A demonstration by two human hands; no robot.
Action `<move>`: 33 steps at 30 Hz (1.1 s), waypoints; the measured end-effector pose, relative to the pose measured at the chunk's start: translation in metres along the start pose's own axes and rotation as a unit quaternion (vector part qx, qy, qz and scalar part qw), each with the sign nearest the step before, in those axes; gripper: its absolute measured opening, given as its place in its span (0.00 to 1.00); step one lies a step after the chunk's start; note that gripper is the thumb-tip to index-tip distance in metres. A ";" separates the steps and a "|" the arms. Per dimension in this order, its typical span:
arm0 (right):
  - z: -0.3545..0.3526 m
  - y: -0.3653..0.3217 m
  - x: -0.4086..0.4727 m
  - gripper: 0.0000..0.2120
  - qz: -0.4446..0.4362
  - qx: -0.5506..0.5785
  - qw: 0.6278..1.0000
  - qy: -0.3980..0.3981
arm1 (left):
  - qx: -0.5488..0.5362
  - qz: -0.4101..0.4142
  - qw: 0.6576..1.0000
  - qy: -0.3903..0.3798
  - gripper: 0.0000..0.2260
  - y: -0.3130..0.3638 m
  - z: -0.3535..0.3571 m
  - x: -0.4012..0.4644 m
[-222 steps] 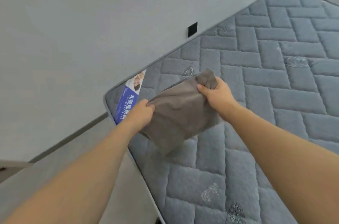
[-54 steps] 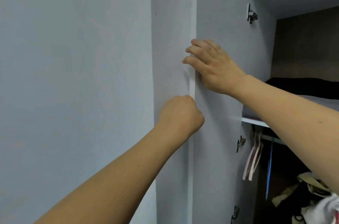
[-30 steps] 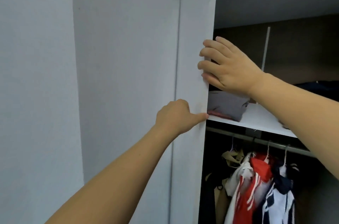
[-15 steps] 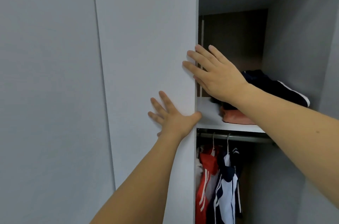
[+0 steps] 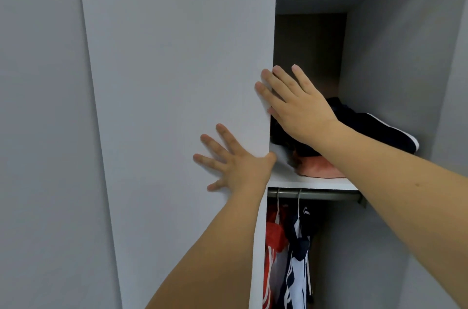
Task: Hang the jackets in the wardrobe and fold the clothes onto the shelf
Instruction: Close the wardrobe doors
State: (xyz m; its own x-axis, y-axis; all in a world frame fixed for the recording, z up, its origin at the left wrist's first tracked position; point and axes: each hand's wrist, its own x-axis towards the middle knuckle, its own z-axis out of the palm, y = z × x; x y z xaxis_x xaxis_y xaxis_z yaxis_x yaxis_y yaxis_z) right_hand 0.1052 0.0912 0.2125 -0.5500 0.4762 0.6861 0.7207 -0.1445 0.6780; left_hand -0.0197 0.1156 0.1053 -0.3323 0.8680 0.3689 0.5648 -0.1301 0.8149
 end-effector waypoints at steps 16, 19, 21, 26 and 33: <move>0.004 -0.006 0.006 0.28 0.043 0.063 0.995 -0.070 | 0.027 -0.018 0.999 -0.014 0.66 0.002 0.009 0.011; -0.019 0.002 -0.001 0.26 0.049 0.089 0.991 -0.082 | 0.046 -0.012 0.998 -0.049 0.67 0.003 -0.004 0.005; -0.040 0.012 -0.011 0.25 0.050 0.099 0.990 -0.081 | 0.064 0.000 0.996 -0.062 0.65 0.004 -0.016 -0.003; -0.109 0.057 -0.058 0.26 0.052 0.109 0.991 -0.056 | 0.156 0.066 0.984 -0.050 0.58 0.017 -0.049 -0.056; -0.210 0.129 -0.142 0.25 0.075 0.119 0.990 0.006 | 0.165 0.096 0.979 -0.072 0.56 0.071 -0.072 -0.171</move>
State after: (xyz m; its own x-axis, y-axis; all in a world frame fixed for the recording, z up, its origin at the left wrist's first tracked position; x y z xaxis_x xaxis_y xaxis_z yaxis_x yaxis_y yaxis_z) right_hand 0.1875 -0.1775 0.2582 -0.4338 0.4546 0.7779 0.8723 -0.0041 0.4889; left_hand 0.0231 -0.0770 0.1324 -0.0998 0.9046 0.4144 0.8271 -0.1561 0.5399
